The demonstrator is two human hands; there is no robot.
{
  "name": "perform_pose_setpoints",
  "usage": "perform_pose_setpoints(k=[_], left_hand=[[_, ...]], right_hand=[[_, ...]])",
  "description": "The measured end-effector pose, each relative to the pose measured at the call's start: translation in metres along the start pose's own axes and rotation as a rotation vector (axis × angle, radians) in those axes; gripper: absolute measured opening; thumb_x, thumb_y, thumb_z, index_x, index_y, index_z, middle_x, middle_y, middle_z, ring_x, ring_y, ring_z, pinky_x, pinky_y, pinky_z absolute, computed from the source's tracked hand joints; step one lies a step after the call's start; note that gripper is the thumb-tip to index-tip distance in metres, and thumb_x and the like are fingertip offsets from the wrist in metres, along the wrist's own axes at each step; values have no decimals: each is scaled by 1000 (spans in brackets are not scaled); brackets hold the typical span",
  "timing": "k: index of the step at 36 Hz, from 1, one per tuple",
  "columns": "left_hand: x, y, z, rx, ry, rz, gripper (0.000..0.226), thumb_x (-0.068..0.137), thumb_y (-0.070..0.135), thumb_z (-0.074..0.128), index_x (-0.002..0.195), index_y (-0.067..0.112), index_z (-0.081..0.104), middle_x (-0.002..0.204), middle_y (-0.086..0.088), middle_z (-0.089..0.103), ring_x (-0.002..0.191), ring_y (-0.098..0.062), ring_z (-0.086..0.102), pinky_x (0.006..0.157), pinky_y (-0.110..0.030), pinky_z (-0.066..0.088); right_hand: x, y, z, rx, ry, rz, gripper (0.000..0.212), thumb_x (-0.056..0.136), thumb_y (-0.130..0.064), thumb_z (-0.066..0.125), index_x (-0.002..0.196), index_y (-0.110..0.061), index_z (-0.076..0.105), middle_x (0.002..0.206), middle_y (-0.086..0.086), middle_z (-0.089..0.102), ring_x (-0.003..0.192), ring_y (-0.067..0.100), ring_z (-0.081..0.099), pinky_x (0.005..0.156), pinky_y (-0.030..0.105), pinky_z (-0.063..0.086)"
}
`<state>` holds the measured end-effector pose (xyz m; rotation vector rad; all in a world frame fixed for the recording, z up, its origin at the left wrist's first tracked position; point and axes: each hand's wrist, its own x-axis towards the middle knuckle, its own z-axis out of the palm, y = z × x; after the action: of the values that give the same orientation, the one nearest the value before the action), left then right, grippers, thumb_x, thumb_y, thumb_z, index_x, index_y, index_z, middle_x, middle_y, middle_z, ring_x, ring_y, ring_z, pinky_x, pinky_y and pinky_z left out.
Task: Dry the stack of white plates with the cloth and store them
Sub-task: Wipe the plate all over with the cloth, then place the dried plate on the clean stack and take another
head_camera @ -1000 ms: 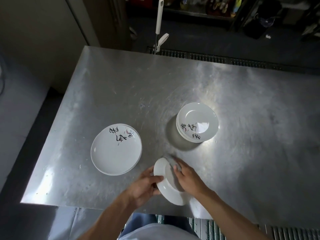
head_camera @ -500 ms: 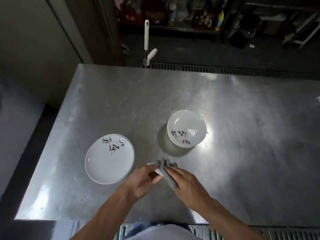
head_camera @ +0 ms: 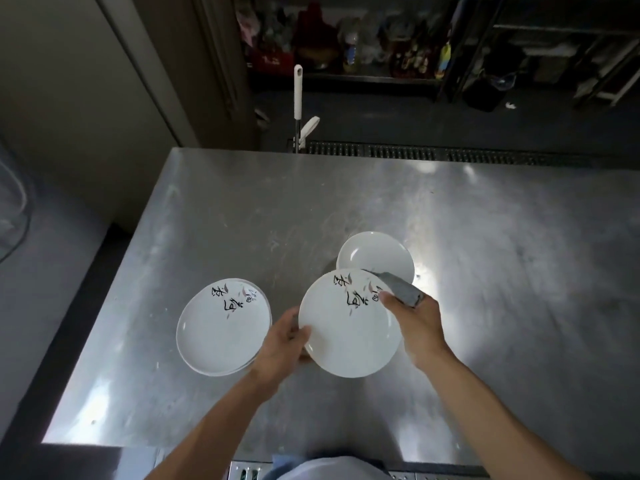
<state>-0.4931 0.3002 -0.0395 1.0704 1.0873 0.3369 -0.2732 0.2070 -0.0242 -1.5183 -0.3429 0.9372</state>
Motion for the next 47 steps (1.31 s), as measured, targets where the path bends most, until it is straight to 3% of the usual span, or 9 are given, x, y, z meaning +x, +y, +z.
perform_pose_setpoints(k=[4, 8, 16, 22, 28, 32, 38, 42, 47], left_hand=[[1, 7, 10, -82, -17, 8, 35, 102, 0, 56, 131, 20, 60, 114, -11, 72, 102, -32, 73, 77, -56, 62], [11, 7, 31, -174, 12, -60, 32, 102, -2, 54, 131, 12, 56, 122, -20, 67, 101, -38, 71, 81, -57, 62], [54, 20, 74, -330, 119, -180, 40, 99, -11, 48, 131, 13, 43, 134, -26, 57, 109, -45, 68, 64, -37, 64], [88, 30, 95, -338, 150, -208, 42, 101, -11, 45, 130, 19, 40, 134, -23, 56, 106, -44, 68, 53, -31, 61], [112, 29, 103, -288, 191, -207, 45, 101, -6, 50, 136, 21, 45, 121, -23, 63, 101, -42, 69, 56, -33, 61], [121, 24, 100, -202, 184, -132, 41, 97, -7, 54, 128, 19, 60, 110, -17, 69, 91, -34, 68, 58, -32, 61], [133, 19, 94, -82, 173, -159, 38, 93, -9, 54, 124, 11, 60, 114, -16, 63, 91, -29, 63, 50, -27, 58], [135, 17, 89, 32, 127, -186, 39, 96, 3, 61, 134, 10, 56, 119, -16, 62, 86, -24, 58, 48, -25, 55], [120, 18, 76, 282, 188, -131, 47, 96, 38, 65, 139, 20, 57, 135, -12, 62, 121, -30, 61, 105, -43, 50]], right_hand=[[6, -8, -12, -35, 9, -43, 30, 88, -9, 72, 115, -23, 75, 113, 1, 75, 110, 19, 69, 94, 35, 52], [10, 3, -31, -140, 202, 48, 13, 81, -17, 80, 79, -26, 71, 69, -1, 69, 61, 22, 59, 53, 32, 49], [16, 28, -54, -240, 320, 186, 21, 81, -21, 78, 67, -21, 63, 66, 0, 64, 64, 19, 59, 48, 26, 47], [21, 24, -63, -169, 316, 156, 12, 88, -17, 73, 83, -9, 65, 72, 3, 62, 64, 16, 56, 49, 29, 46], [19, 12, -64, -71, 237, 62, 11, 91, -16, 70, 87, -26, 74, 79, -4, 72, 73, 7, 67, 59, 19, 52], [19, 5, -60, -13, 191, 85, 22, 77, -38, 72, 95, -28, 76, 88, 13, 72, 84, 18, 67, 72, 37, 56], [16, -4, -50, 52, 115, 146, 32, 75, -43, 74, 104, -28, 77, 107, 4, 76, 105, 26, 71, 94, 51, 55], [15, -12, -44, 142, 71, 192, 20, 92, -38, 69, 104, -25, 77, 111, 7, 75, 109, 26, 70, 89, 44, 56], [15, -25, -24, 375, -87, 263, 45, 91, -44, 53, 127, -19, 62, 124, 7, 71, 116, 22, 67, 84, 38, 59]])
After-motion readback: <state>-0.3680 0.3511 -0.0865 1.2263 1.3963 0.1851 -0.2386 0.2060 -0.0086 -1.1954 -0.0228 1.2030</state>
